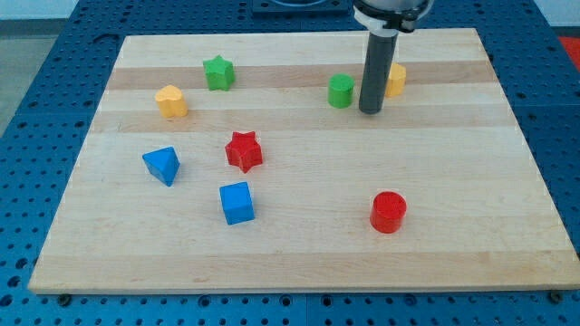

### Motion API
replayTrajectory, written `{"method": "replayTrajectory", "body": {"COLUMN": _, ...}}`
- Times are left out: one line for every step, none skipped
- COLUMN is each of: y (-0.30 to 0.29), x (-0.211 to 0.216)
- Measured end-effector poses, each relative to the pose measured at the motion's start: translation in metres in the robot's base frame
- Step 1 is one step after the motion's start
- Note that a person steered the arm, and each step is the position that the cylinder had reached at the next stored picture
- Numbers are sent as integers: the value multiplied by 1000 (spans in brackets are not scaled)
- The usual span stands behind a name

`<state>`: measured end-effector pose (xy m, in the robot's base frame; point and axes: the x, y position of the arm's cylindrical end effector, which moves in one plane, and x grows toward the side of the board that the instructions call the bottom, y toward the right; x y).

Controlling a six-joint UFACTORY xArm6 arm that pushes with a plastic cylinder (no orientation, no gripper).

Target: Slide the green circle to the bottom right of the green star

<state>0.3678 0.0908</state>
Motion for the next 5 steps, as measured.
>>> {"method": "replayTrajectory", "body": {"y": -48, "x": 0}}
{"method": "replayTrajectory", "body": {"y": -80, "x": 0}}
{"method": "replayTrajectory", "body": {"y": -39, "x": 0}}
{"method": "replayTrajectory", "body": {"y": -4, "x": -8}}
{"method": "replayTrajectory", "body": {"y": -16, "x": -40}}
